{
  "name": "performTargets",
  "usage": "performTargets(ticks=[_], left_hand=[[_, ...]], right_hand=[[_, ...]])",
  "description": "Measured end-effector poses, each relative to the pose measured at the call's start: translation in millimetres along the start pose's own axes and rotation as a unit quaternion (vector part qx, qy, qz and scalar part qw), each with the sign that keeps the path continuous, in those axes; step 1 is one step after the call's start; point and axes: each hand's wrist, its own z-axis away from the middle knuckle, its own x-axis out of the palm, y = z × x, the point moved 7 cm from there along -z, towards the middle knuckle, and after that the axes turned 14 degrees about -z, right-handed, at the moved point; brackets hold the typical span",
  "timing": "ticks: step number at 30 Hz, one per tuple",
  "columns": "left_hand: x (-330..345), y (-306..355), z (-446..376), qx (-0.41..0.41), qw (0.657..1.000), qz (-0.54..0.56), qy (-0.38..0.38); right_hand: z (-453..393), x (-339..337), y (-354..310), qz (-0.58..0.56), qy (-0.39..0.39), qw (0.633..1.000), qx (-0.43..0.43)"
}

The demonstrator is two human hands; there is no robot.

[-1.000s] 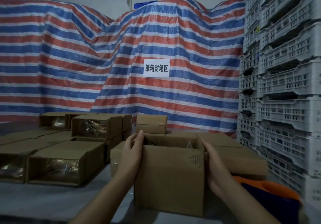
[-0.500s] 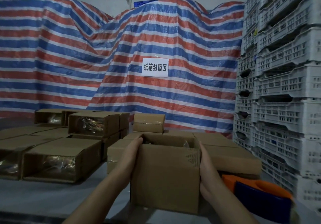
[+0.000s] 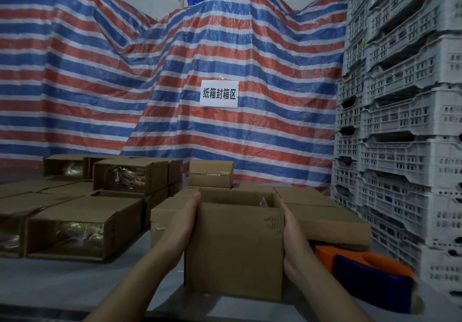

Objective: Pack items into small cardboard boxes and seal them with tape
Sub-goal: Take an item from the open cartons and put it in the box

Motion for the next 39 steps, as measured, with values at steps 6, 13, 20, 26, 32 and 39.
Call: performTargets(ticks=[6,13,20,26,32,39], left_hand=[[-1.6,-1.3,-1.4,-0.008,1.000,-0.013,0.013],[0.8,2.8,2.1,0.007,1.000,0.000,0.024],[0.9,5.1,3.0,0.014,0.999,0.020,0.034],[2.4,4.3,3.2,-0.001,0.999,0.023,0.026],[0.1,2.6,4.1,-0.010,0.999,0.046,-0.011],[-1.8,-9.8,8.8,-0.010,0.995,0.079,-0.055]], right_hand=[[-0.9,-2.6,0.9,-0.028,-0.013,0.999,-0.016],[-6.3,-8.1,7.6,-0.047,-0.018,0.999,0.014],[-11.9,2.4,0.1,-0.023,-0.058,0.998,0.009],[-17.7,-1.6,1.5,0.018,-0.043,0.999,0.017],[-20.4,-3.4,2.2,0.015,-0.045,0.998,0.035],[-18.8,-4.1,3.2,-0.017,-0.051,0.998,0.022]])
